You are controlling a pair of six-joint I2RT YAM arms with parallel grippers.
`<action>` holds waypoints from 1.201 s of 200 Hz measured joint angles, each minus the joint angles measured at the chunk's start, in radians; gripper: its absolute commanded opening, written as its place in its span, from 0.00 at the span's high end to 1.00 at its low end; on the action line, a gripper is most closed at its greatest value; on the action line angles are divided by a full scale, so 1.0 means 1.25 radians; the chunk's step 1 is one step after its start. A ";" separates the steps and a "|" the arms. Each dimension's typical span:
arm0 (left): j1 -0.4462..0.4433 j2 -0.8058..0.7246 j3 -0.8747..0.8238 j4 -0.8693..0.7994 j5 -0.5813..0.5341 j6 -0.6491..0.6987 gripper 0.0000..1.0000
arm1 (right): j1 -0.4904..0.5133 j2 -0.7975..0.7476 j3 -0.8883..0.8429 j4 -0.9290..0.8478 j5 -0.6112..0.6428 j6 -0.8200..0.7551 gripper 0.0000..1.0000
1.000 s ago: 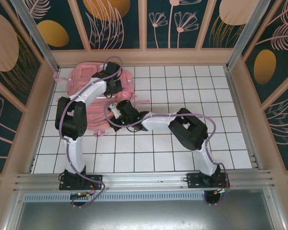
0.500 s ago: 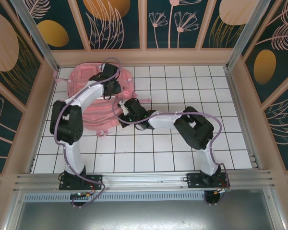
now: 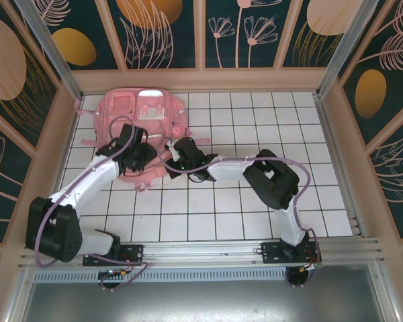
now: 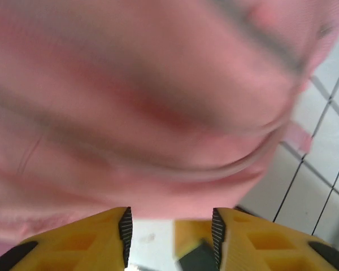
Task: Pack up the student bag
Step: Zip the student bag at the middle-left of the table.
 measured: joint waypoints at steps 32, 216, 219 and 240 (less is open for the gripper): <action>0.000 -0.067 -0.179 0.135 0.053 -0.209 0.44 | 0.005 0.000 0.000 0.001 0.000 0.002 1.00; 0.019 -0.017 -0.223 0.419 0.038 -0.368 0.38 | 0.014 0.000 0.000 0.000 0.006 0.006 1.00; 0.020 -0.019 -0.223 0.419 0.041 -0.369 0.37 | 0.014 0.000 0.000 0.000 0.006 0.006 1.00; 0.021 -0.039 -0.220 0.384 0.041 -0.372 0.38 | 0.015 0.000 0.000 0.000 0.006 0.007 1.00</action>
